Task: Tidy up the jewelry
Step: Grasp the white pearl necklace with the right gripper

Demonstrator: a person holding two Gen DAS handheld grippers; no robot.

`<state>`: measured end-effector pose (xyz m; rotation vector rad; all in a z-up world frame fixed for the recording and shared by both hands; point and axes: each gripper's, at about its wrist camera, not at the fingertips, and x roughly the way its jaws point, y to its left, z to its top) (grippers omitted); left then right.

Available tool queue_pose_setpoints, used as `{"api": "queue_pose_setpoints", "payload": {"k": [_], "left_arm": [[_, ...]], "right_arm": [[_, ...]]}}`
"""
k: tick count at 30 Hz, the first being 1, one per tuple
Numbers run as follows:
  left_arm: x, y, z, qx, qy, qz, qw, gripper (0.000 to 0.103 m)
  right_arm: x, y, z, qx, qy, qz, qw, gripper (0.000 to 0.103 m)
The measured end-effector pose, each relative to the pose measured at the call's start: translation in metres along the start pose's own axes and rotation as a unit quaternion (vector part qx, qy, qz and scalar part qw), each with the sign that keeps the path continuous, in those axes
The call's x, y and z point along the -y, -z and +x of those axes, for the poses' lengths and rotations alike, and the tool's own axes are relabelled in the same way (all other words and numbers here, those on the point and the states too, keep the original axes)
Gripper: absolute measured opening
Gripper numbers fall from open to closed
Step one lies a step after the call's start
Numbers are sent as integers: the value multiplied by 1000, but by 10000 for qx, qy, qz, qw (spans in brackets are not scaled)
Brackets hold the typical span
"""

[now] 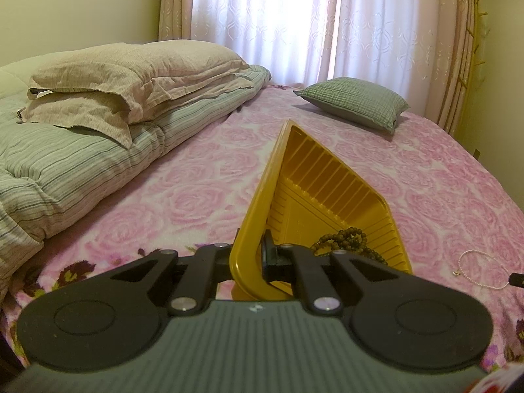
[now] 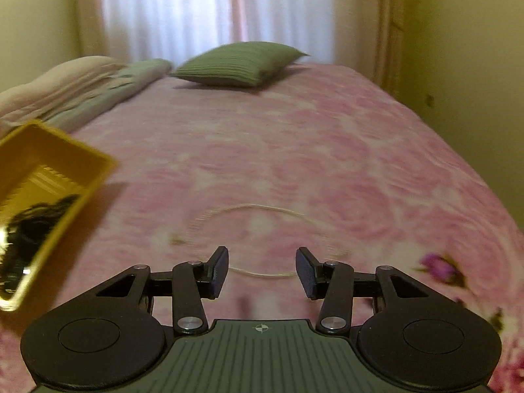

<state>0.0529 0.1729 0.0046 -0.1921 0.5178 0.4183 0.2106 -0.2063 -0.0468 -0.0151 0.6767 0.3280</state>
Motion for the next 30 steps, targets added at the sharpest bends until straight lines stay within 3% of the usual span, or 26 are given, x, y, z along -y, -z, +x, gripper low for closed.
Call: {"api": "queue_pose_setpoints", "payload": {"k": [11,21,29,30], "left_arm": [[0,-1,0,-4,-5,5,10000,7],[0,-2,0,-8,-4,1,10000,7],[0,-2,0,-12,-4,0,10000,7],[0,-2,0,-13,-5,-4,10000,7]], "right_arm": [[36,-4,16,-95,427,34,9990,43],[36,-14,46,-243,383,-323,9984,18],[36,-11,66,-427,432,-587,9964,11],[36,-10,65,-415,445,-599,9963,6]]}}
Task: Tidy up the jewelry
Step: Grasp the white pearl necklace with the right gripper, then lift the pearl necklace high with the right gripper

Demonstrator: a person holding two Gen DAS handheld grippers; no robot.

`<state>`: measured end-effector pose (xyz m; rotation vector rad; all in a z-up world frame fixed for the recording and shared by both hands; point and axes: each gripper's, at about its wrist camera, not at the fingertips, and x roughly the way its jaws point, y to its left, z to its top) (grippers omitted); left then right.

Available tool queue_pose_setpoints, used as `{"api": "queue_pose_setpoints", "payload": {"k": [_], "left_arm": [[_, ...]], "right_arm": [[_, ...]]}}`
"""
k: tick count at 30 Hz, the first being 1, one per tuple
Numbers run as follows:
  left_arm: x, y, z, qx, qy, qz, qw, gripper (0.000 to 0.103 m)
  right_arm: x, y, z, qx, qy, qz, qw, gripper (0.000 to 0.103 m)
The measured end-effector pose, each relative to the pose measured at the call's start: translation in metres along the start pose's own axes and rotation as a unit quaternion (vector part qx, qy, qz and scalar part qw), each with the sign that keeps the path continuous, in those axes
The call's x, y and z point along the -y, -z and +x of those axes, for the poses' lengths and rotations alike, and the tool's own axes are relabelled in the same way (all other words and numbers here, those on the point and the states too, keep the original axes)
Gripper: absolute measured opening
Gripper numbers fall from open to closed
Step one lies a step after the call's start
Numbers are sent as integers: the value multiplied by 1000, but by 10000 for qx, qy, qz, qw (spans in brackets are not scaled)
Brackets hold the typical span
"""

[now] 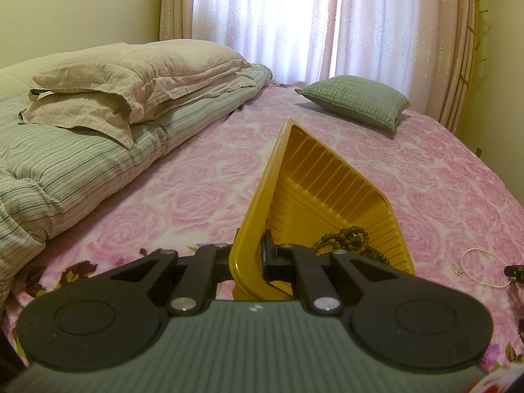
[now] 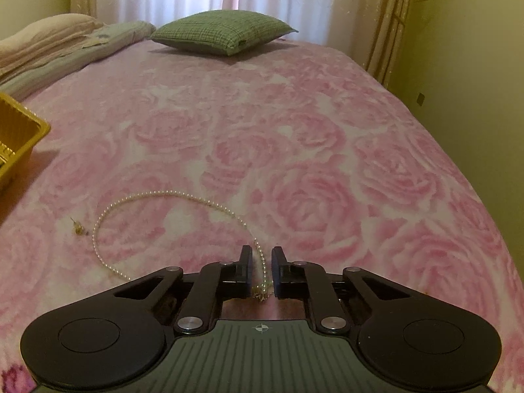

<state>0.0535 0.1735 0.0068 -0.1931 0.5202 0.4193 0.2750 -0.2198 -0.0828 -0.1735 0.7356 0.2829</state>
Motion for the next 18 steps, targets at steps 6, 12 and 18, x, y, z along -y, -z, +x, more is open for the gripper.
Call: {"api": "queue_pose_setpoints", "payload": {"k": [6,12,18], "left_arm": [[-1,-1,0,-4,-1,-8,10000,7],[-2,-2,0,-3,5,-15,10000,7],[-2,-2,0,-4,7,-14,10000,7]], "right_arm": [[-3,0,-16,101,-5,32,9999,2],[-15,-21,-57,600,-154,-68,9981,2],[-32,-55,-103,1175,-449,-181,9919,2]]}}
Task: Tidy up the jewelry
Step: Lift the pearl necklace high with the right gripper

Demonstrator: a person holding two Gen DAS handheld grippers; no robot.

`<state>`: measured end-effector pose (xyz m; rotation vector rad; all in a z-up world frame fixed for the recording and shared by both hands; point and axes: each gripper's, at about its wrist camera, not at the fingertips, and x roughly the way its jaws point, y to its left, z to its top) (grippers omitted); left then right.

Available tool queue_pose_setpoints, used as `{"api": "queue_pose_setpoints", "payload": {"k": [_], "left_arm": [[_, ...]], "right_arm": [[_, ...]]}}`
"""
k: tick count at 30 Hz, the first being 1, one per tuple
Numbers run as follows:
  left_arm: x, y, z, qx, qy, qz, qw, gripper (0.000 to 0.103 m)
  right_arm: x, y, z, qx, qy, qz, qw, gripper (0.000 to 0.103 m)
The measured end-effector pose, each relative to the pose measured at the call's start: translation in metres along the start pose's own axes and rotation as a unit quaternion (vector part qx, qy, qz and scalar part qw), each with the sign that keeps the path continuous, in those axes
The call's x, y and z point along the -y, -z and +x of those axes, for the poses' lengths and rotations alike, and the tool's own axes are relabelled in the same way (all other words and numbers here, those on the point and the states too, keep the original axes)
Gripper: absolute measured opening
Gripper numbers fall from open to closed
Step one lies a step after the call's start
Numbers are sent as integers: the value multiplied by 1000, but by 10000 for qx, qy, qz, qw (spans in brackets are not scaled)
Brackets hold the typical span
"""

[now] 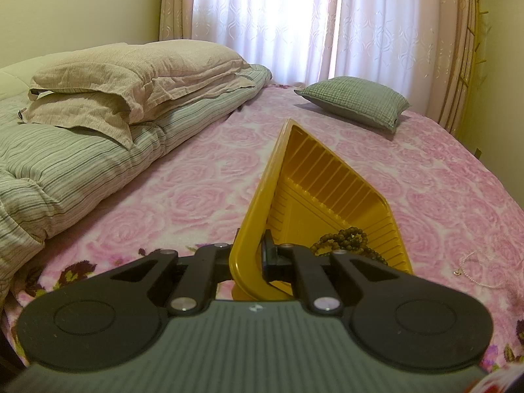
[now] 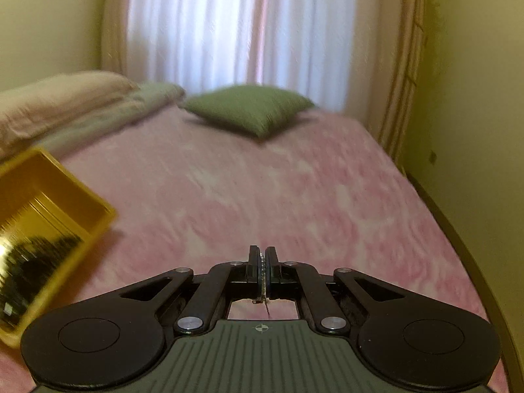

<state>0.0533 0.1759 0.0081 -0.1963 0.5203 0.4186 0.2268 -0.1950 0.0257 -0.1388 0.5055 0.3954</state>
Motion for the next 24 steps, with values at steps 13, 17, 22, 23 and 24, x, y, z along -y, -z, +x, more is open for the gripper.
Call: {"api": "queue_pose_setpoints", "payload": {"k": [13,17,22,23,24], "left_arm": [[0,-1,-1,3,18,-6,10000,7],[0,-1,-1,5,19,-2,10000,7],[1,-1,-1,3,24,-7,10000,7],[1,-1,-1,4,16,-1,10000,7],[1,-1,-1,2,17,-8,10000,7]], "right_arm": [[-56,-74,-48,826,-827,-416,9923,2],[-76,-90,-55,1007,-1154,-464,9871,2],[-107,-109,-56,1168,-1610,-480,9788,2],[-115,-113,-55,1199,-1699,-499,9769,2],[-122,-117,-54,1222,-1786,-527,9749,2]]}}
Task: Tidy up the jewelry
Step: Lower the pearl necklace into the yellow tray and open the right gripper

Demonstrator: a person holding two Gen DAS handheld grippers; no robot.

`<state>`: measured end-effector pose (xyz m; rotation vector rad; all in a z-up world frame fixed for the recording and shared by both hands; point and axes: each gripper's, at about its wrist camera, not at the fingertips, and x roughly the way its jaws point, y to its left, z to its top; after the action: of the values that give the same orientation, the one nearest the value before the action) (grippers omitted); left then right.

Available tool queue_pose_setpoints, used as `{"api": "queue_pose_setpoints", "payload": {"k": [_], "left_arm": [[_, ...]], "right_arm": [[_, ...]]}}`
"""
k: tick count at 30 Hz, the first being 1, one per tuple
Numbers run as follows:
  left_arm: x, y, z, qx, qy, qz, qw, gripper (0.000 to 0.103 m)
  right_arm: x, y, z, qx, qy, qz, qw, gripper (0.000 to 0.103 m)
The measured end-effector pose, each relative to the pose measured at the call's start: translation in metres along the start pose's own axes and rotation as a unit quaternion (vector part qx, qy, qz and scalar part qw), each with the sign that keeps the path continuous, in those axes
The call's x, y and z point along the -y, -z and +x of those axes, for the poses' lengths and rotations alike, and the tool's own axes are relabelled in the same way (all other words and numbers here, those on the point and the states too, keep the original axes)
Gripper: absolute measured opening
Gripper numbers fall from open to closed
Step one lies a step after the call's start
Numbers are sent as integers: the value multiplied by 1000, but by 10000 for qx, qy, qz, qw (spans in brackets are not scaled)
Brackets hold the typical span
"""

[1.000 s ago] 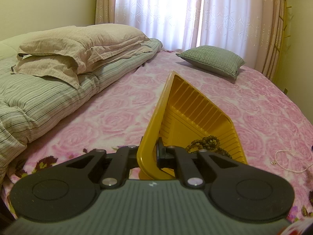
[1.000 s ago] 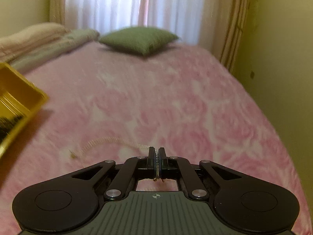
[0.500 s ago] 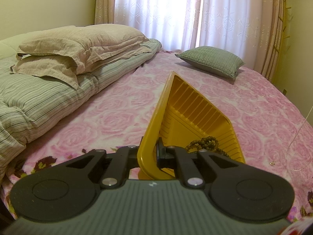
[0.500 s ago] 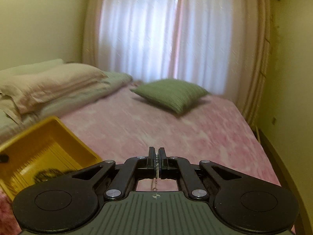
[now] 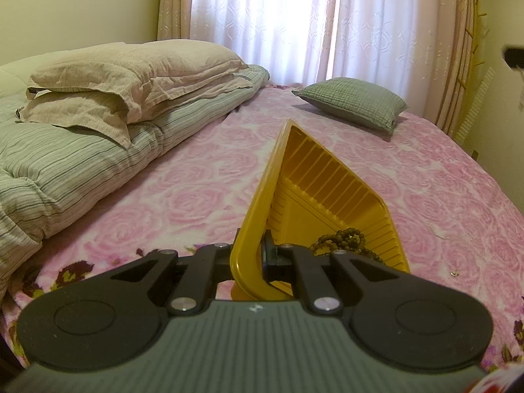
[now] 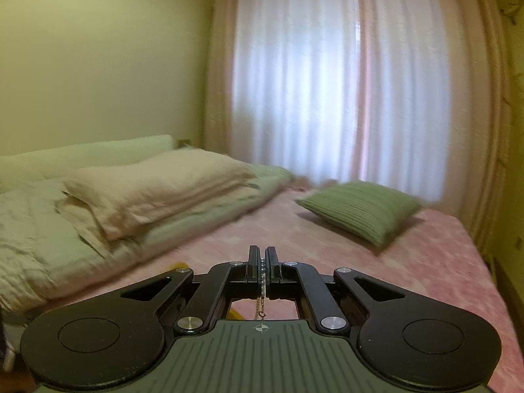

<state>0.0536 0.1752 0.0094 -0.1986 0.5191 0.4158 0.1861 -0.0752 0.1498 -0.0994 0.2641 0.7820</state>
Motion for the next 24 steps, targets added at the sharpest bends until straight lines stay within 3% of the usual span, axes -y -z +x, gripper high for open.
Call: {"api": "queue_pose_setpoints", "payload": {"k": [11,24], "left_arm": [[3,3,0,2,33,-21,10000,7],[0,3,1,-6,38,-71,10000,7]], "right_arm": [[-66,-3,51,-279,-1000,-124,9945,2],[-79,54,100,-1314,-1264,99,9832,2]]}}
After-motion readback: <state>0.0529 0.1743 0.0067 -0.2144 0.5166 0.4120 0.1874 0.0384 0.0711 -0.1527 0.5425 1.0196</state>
